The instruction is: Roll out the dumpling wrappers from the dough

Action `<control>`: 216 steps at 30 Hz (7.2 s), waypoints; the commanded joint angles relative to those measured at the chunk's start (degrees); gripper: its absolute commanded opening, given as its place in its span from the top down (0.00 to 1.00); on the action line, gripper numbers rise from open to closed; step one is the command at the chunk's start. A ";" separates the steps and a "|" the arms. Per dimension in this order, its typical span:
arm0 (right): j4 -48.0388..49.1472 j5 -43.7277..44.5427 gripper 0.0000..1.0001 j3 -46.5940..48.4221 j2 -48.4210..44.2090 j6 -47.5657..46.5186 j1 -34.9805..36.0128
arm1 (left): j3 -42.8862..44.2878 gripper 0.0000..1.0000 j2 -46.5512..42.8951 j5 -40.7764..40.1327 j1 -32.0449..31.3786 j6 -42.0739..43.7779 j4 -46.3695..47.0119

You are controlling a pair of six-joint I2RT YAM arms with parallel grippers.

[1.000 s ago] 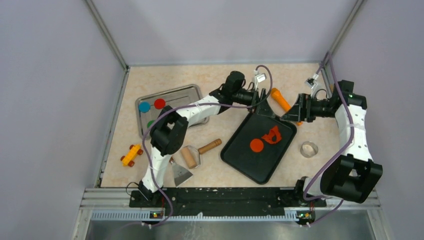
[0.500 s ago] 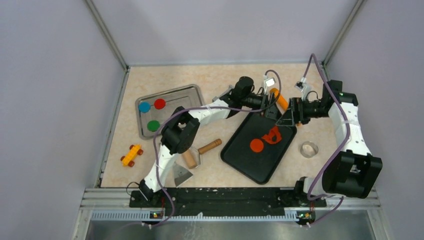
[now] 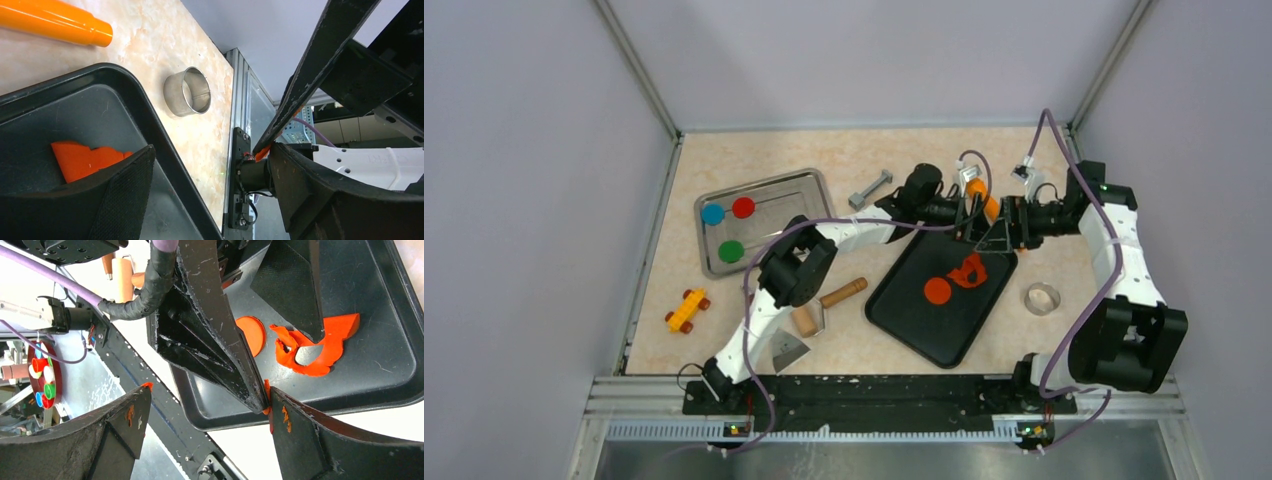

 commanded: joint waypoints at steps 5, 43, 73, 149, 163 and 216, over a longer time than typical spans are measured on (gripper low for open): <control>1.79 -1.38 0.15 -1.83 -1.51 0.76 0.44 | 3.86 0.14 1.73 -1.09 -0.54 -1.94 2.96; -0.46 0.74 0.19 6.20 2.39 -0.55 0.44 | -0.09 0.18 4.86 -4.78 0.95 -6.07 -1.90; -0.19 3.04 0.18 2.95 3.44 -1.20 1.71 | 5.64 0.05 3.98 -1.94 -0.95 -9.15 6.23; 16.75 9.94 0.33 -4.70 -4.25 1.31 2.97 | -36.11 0.13 -61.14 -29.05 12.14 84.64 -69.96; 12.35 11.25 0.32 3.86 -3.19 3.46 3.69 | -50.95 0.19 -72.78 -57.04 21.32 60.79 -69.00; 26.81 7.21 0.31 2.35 -3.58 15.33 15.80 | -60.42 1.00 -73.57 -26.90 45.07 37.76 -50.27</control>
